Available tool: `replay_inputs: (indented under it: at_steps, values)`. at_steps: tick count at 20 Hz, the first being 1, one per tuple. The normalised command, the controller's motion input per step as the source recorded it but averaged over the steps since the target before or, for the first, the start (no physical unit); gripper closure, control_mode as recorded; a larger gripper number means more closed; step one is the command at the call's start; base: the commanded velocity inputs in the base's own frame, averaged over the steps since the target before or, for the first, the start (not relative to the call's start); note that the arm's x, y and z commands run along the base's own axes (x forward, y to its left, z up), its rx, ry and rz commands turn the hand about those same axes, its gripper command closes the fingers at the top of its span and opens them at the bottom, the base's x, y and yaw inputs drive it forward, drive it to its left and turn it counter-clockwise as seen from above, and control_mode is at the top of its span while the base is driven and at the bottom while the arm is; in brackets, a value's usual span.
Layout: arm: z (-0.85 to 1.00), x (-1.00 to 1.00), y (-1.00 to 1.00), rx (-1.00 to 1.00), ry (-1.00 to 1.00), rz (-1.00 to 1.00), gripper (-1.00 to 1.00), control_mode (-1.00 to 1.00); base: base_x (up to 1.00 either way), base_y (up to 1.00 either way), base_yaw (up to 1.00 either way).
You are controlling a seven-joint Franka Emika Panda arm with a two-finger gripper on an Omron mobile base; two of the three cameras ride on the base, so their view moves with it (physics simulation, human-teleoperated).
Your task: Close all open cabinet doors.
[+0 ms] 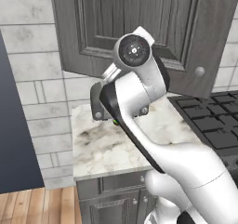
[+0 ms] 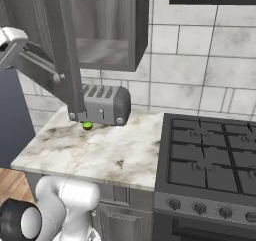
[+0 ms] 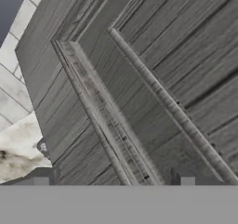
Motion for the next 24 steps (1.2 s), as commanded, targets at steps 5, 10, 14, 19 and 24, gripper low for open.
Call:
replay_inputs:
  at_steps: [5,10,14,19,24]
  values:
    - [0.0,0.7,-0.41,0.0,0.06,0.06,-1.0,-1.0,0.0,0.0,0.0]
    - [0.0,0.82,-0.33,0.01,0.07,0.06,-1.0,-1.0,0.0,0.0,0.0]
    - [0.0,0.84,-0.24,0.01,0.08,0.05,-1.0,-1.0,0.0,0.0,0.0]
    - [0.0,0.81,-0.17,0.0,0.09,0.05,-1.0,-1.0,0.0,0.0,0.0]
    - [-0.09,0.72,-0.07,0.0,0.11,0.05,-1.0,-1.0,0.0,0.0,0.0]
